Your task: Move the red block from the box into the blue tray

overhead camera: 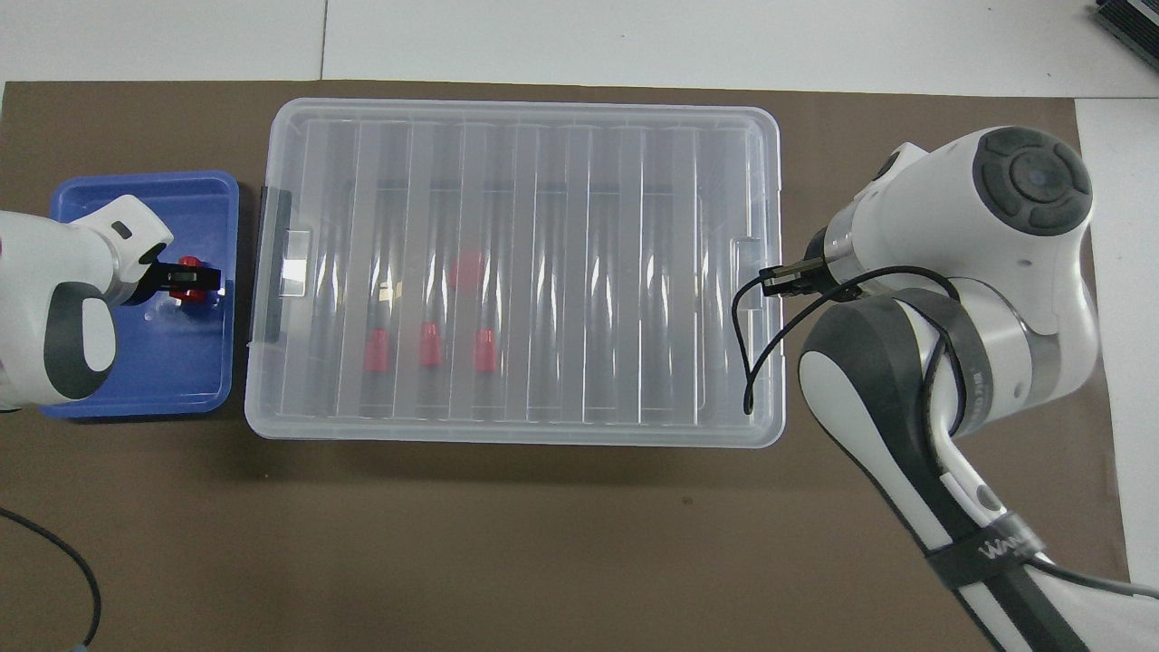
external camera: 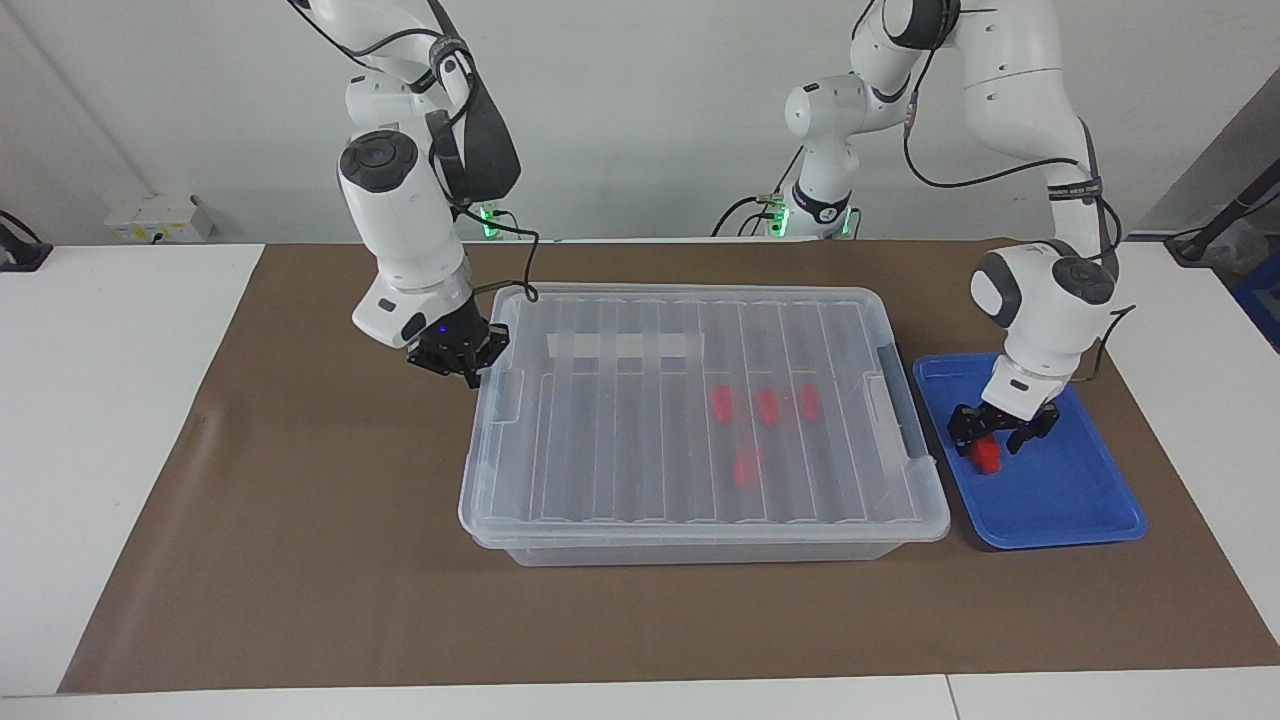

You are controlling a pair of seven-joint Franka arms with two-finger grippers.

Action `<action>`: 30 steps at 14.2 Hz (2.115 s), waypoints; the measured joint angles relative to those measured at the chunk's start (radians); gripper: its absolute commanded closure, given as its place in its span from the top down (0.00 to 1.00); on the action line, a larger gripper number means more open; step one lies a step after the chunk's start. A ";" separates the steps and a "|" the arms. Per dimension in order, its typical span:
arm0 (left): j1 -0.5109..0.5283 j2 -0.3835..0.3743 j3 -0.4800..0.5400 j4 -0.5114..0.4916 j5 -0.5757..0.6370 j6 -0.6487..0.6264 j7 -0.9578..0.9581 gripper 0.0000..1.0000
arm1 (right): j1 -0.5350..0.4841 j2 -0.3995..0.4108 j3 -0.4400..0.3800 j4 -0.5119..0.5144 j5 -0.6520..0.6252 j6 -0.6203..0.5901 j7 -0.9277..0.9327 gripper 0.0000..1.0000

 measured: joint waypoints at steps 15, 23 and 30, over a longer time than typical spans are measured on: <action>-0.062 -0.316 -0.030 0.170 0.000 -0.588 0.007 1.00 | -0.010 -0.156 -0.216 0.020 0.000 -0.197 0.001 0.99; -0.155 -0.342 -0.032 0.171 -0.006 -0.609 -0.028 1.00 | -0.030 -0.179 -0.228 0.212 0.000 -0.414 0.017 1.00; -0.284 -0.296 0.047 0.428 -0.044 -0.884 -0.104 1.00 | -0.035 -0.174 -0.223 0.240 0.000 -0.469 0.017 1.00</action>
